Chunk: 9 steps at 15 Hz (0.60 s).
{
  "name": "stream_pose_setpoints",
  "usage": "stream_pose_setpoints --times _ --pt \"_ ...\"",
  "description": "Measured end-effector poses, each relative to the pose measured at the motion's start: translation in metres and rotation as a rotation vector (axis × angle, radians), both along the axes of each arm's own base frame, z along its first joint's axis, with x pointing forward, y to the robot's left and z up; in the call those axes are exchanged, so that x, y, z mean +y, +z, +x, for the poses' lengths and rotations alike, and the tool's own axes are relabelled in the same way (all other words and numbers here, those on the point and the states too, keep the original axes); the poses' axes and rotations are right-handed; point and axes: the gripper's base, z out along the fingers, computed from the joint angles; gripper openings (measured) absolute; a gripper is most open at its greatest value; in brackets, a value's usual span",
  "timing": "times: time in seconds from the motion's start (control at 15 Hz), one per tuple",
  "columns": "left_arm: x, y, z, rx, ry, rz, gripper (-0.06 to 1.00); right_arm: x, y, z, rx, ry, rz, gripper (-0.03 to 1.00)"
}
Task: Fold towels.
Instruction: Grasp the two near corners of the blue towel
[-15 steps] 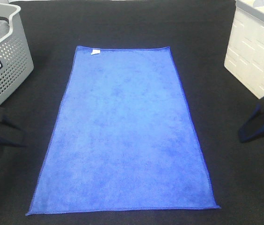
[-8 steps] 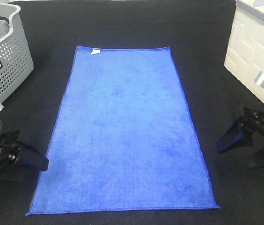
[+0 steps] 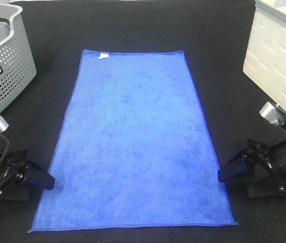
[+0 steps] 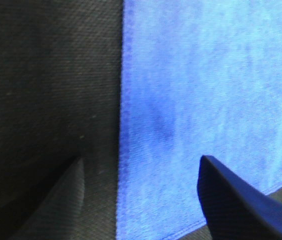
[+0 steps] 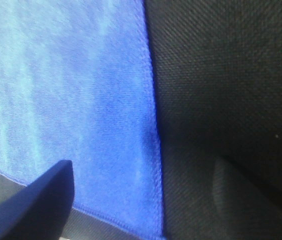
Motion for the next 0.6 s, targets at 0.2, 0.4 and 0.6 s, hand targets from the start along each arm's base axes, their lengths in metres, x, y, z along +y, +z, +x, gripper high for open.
stream_pose_setpoints --times 0.2,0.4,0.6 --pt "-0.018 -0.005 0.000 -0.014 -0.055 -0.029 0.63 0.007 -0.015 0.002 0.036 0.004 0.087 0.71" --pt "-0.031 -0.008 0.005 -0.005 -0.064 -0.062 0.62 0.012 -0.026 0.000 0.086 0.014 0.168 0.64" --pt "-0.032 -0.012 0.010 0.002 -0.058 -0.063 0.49 0.037 -0.032 -0.003 0.119 0.071 0.149 0.53"
